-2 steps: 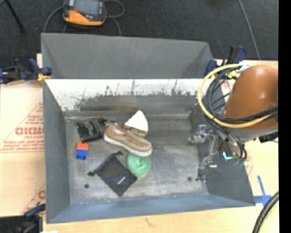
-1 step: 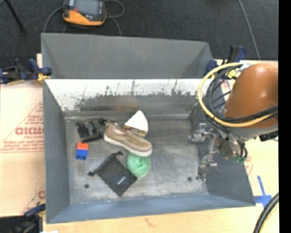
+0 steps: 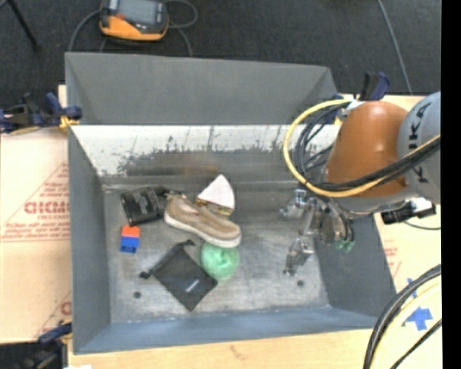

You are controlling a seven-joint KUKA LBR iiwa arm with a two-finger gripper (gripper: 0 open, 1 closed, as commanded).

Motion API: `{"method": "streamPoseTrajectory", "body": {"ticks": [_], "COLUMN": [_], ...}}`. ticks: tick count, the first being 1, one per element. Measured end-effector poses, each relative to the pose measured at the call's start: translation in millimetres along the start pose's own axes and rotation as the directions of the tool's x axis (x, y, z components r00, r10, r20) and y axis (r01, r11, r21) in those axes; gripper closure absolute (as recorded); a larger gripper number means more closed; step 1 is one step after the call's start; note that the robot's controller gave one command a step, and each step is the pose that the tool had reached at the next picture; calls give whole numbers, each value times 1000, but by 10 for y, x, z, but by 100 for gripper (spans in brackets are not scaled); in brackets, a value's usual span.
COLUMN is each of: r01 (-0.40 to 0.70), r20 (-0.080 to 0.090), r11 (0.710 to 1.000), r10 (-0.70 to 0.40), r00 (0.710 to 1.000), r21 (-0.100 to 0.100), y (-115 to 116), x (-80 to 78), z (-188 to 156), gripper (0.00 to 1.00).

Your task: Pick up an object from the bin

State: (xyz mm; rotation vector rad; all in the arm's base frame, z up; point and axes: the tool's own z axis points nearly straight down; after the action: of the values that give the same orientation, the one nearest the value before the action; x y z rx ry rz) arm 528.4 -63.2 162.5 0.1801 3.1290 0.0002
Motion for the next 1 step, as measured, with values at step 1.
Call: {"method": "streamPoseTrajectory", "body": {"ticks": [1], "r01": [-15], "r20": [-1], "r11": [1000], "r10": [15], "r00": [1000], "r21": [-2], "y": [730], "x": [-420], "z": [67], "gripper": [0]}}
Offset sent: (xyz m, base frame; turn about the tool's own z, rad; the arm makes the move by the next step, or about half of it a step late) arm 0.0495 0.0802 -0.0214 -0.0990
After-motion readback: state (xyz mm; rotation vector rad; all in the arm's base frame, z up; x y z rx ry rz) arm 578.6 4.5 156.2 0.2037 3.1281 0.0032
